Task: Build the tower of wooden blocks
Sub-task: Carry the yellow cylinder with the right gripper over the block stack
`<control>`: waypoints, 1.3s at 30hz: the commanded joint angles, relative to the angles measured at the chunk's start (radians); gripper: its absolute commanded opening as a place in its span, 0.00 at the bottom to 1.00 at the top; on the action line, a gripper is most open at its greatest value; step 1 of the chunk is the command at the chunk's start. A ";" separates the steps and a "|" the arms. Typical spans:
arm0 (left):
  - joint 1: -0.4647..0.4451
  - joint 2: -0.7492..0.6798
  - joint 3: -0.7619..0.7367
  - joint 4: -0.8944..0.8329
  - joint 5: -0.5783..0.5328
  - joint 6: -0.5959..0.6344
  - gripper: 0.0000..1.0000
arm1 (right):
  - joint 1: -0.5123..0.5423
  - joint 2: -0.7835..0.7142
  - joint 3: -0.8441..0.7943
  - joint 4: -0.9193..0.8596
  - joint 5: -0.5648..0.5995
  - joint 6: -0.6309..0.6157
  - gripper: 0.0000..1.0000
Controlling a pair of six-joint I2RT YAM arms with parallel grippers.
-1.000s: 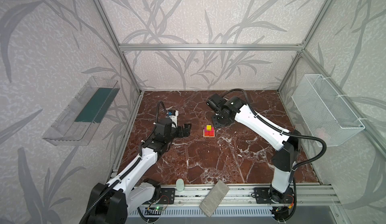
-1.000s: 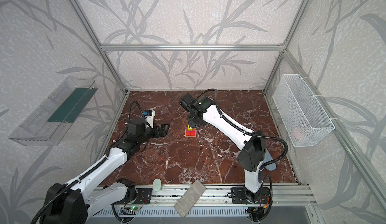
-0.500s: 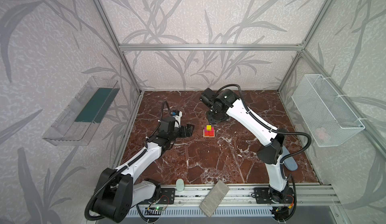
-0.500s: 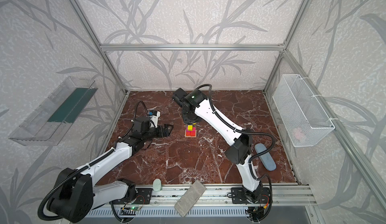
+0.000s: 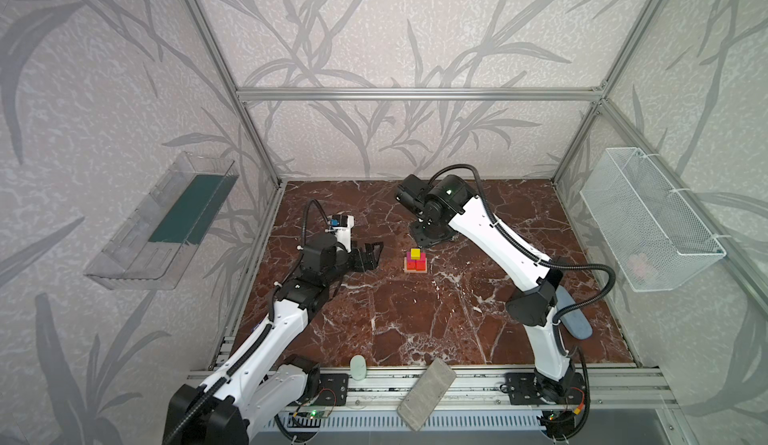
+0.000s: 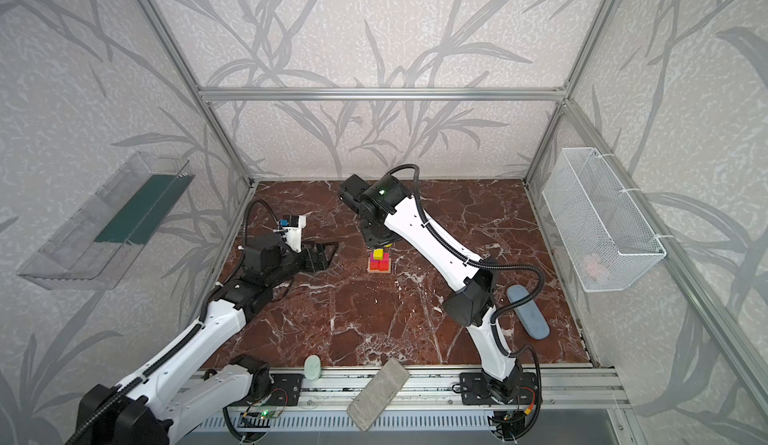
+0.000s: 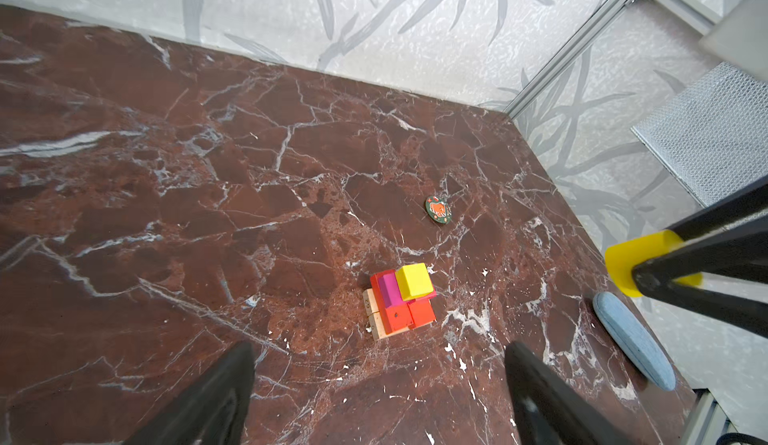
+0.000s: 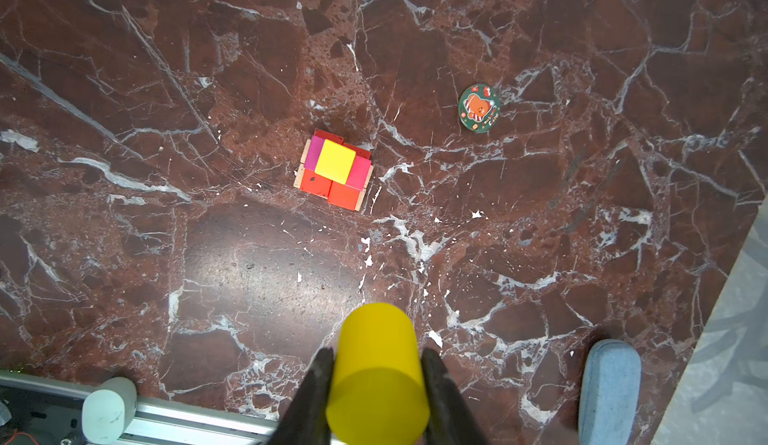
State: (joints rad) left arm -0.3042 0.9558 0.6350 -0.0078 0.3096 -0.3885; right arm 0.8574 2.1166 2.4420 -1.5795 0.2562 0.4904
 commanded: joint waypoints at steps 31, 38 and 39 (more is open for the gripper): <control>0.004 -0.311 0.009 -0.189 -0.134 -0.004 0.92 | -0.120 0.004 -0.096 0.213 -0.138 -0.197 0.00; 0.004 -0.317 0.017 -0.200 -0.157 0.006 0.92 | -0.143 0.062 -0.073 0.213 -0.143 -0.216 0.00; 0.004 -0.316 0.018 -0.202 -0.159 0.007 0.92 | -0.142 0.071 -0.068 0.214 -0.147 -0.216 0.00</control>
State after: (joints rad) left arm -0.3042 0.6468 0.6331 -0.1944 0.1726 -0.3988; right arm 0.7162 2.1693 2.3428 -1.3727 0.1219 0.2928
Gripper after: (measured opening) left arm 0.919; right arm 0.317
